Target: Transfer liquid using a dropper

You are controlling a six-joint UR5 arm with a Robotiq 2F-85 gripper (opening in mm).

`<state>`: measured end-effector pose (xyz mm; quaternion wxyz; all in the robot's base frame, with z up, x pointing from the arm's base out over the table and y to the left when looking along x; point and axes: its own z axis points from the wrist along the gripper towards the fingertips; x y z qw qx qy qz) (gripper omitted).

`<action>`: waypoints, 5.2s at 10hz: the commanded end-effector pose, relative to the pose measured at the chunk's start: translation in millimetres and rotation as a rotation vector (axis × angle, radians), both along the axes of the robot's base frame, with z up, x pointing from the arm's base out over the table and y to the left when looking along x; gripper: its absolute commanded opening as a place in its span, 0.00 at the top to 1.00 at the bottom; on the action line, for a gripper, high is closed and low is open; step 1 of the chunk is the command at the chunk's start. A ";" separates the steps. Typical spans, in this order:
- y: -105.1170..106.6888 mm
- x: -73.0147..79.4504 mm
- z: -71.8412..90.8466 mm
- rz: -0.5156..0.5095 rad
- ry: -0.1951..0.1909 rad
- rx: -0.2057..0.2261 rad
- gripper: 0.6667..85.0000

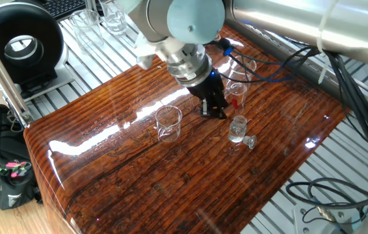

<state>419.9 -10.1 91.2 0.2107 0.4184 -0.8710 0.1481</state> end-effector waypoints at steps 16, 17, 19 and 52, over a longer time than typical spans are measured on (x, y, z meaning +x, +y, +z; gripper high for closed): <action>-1.0 -17.9 5.4 0.499 0.130 0.003 0.49; -1.4 -17.5 6.0 0.510 0.133 0.002 0.49; 0.0 -16.4 4.0 0.516 0.131 0.006 0.49; -13.7 -19.5 -9.1 0.425 0.128 -0.077 0.71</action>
